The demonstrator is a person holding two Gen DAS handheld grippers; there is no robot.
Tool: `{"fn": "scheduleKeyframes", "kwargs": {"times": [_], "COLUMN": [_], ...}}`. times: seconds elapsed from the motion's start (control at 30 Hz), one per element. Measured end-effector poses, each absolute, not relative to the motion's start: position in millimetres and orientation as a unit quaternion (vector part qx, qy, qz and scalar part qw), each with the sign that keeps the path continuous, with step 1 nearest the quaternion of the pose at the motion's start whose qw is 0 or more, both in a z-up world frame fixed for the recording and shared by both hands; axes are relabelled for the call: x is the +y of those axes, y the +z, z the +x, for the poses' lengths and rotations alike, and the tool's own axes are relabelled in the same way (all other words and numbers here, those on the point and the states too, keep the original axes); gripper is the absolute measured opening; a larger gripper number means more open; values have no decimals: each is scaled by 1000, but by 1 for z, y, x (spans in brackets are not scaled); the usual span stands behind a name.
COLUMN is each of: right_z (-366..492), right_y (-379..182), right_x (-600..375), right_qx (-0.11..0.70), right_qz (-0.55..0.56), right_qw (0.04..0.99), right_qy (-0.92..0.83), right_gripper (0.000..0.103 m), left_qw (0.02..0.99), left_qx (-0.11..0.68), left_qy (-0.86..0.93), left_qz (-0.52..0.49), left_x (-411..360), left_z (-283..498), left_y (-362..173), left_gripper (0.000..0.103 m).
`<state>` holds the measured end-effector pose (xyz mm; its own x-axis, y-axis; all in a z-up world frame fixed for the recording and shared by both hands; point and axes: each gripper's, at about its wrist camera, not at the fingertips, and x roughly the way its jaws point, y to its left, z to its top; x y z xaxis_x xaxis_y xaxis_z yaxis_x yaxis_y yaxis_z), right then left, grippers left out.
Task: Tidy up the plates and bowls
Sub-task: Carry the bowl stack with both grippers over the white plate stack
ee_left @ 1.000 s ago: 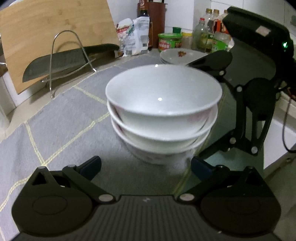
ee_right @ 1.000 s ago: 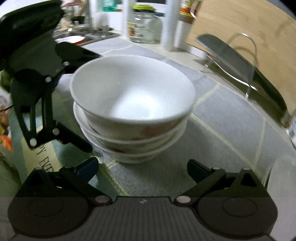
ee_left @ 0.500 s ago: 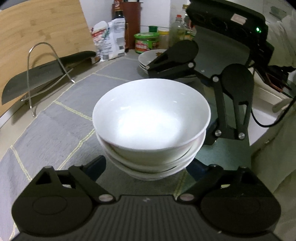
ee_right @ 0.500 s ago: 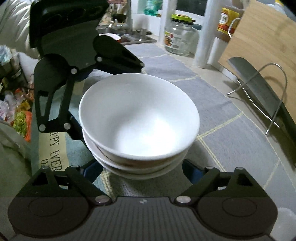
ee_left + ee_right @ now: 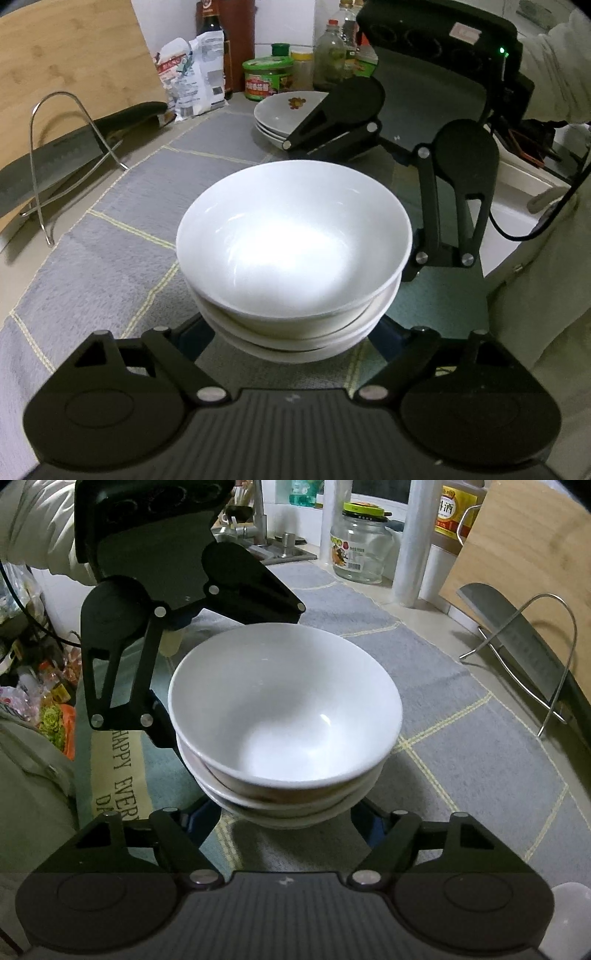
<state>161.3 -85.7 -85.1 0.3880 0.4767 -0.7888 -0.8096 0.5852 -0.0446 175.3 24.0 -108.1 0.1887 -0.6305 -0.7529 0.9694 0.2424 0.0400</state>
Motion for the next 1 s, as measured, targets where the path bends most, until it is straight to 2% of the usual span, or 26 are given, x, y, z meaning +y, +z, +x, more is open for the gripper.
{"fn": "scheduleKeyframes", "kwargs": {"times": [1.0], "right_z": [169], "right_y": [-85], "right_x": [-82], "right_qx": [397], "right_qz": [-221], "right_qw": [794], "right_qy": [403], "right_gripper": [84], "left_qw": [703], "left_qx": [308], "left_qy": [-574], "left_qz": [285], "left_x": [21], "left_z": [177], "left_y": [-112], "left_gripper": [91]}}
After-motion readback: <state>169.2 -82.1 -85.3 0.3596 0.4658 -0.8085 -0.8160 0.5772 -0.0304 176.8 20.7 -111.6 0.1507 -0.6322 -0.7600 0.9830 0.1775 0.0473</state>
